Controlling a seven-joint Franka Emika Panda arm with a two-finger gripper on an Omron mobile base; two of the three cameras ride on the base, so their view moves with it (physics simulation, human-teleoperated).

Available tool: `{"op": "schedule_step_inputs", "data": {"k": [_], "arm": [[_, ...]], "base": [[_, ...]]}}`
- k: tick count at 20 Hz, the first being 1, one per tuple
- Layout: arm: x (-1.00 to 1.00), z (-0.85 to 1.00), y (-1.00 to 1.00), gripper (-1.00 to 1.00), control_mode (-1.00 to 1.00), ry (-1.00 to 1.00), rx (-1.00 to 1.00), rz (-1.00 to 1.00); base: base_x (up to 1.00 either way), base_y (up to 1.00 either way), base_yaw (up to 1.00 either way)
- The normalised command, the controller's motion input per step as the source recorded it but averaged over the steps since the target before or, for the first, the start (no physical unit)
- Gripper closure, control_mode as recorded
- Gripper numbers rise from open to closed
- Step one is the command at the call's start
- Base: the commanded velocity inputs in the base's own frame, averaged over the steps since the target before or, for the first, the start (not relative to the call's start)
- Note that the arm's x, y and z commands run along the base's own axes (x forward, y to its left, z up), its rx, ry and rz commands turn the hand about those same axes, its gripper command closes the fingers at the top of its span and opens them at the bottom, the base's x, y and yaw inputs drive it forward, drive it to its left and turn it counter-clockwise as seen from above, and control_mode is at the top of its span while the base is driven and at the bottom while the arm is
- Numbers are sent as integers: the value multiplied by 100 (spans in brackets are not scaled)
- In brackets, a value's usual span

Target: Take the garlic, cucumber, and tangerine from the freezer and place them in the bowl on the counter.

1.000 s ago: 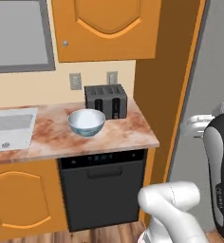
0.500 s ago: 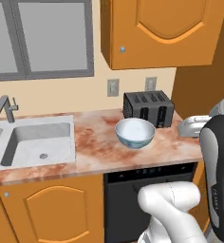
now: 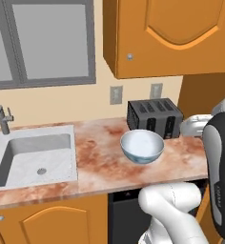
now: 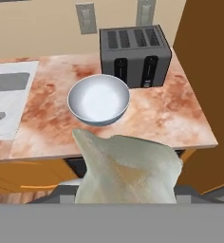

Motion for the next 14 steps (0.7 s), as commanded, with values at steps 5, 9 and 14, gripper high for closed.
{"op": "schedule_step_inputs", "data": {"k": [5, 9, 14], "arm": [[0, 0, 0, 100, 100, 0, 0, 0], [0, 0, 0, 100, 100, 0, 0, 0], [0, 0, 0, 100, 100, 0, 0, 0]], "base": [[22, 18, -17], [34, 29, -5], [47, 48, 0]]}}
